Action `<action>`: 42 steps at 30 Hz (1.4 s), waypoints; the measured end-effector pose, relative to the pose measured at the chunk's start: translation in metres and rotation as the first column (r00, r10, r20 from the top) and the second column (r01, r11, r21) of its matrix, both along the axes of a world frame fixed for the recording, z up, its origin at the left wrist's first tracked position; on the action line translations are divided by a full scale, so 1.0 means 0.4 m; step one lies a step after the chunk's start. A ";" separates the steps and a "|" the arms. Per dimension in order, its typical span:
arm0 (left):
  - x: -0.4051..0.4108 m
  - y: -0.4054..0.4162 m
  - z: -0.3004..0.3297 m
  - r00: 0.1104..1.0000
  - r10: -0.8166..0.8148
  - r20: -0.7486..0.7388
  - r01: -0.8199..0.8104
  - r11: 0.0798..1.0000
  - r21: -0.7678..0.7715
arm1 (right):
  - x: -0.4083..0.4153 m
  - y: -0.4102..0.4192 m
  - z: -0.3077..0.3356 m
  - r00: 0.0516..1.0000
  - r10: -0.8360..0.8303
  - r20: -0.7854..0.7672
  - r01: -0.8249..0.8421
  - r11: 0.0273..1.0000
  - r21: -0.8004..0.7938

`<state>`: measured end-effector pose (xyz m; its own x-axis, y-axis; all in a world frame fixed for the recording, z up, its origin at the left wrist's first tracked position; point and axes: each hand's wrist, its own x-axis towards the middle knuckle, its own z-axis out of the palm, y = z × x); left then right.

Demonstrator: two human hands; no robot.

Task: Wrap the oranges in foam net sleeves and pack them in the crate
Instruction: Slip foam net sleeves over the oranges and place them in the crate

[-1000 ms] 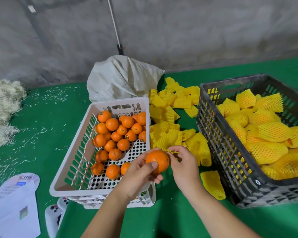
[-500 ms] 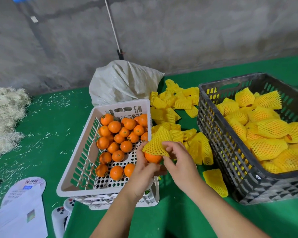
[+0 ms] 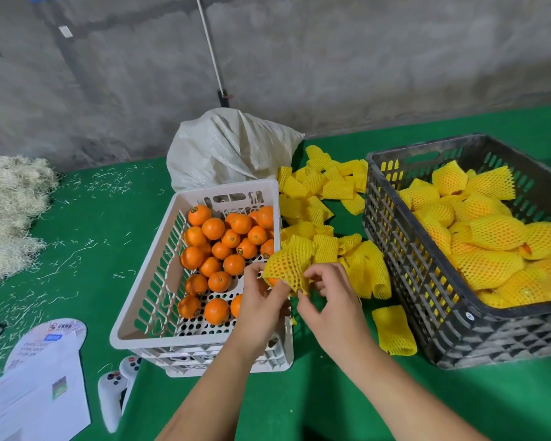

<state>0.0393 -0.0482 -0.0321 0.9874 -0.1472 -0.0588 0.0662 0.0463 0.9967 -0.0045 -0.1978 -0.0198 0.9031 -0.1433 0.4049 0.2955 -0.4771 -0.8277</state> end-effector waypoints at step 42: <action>0.028 0.007 -0.032 0.970 0.080 0.230 -0.124 0.975 0.184 | 0.092 0.052 -0.101 0.990 0.015 -0.141 0.012 0.982 0.190</action>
